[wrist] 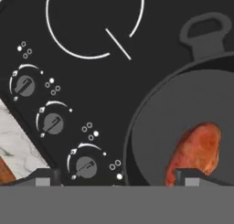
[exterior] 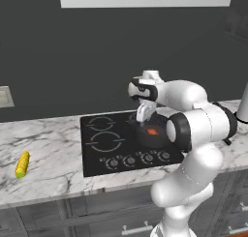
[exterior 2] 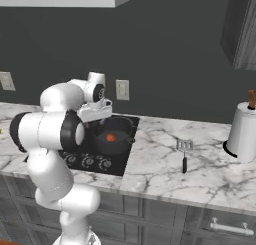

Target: Put the sweet potato and corn in the pot. Retrieve the spatula and lightly stir the vegetables in the pot.

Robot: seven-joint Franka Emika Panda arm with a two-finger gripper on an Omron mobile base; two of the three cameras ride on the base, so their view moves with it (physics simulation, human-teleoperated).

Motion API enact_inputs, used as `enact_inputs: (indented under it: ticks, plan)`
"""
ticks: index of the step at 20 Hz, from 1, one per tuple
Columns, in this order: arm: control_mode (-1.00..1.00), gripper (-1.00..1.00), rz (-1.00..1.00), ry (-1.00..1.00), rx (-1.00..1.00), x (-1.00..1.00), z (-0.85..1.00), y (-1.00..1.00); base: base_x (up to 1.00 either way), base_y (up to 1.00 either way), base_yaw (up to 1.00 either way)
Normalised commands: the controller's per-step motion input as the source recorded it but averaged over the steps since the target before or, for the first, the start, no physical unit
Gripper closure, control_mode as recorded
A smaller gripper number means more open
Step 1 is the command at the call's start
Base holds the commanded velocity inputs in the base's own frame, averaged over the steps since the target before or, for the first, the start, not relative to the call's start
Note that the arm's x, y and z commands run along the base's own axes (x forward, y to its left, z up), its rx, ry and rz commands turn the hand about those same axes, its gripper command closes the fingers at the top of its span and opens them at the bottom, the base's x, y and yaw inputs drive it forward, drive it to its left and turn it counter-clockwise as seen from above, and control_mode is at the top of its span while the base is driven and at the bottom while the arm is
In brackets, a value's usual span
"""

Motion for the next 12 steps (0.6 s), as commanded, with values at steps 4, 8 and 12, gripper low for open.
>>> enact_inputs:
  ticks: [4,8,12]
  plan:
    - [-1.0,-1.0,-0.23,0.0,0.03,-0.77,0.02,0.33,0.0,0.0,0.0]
    - [-1.0,-1.0,-0.36,0.0,0.01,-0.59,0.19,0.13,0.0,0.0,0.0]
    - [-1.0,-1.0,-0.34,0.01,-0.02,-0.4,0.27,0.47,0.0,0.0,0.0]
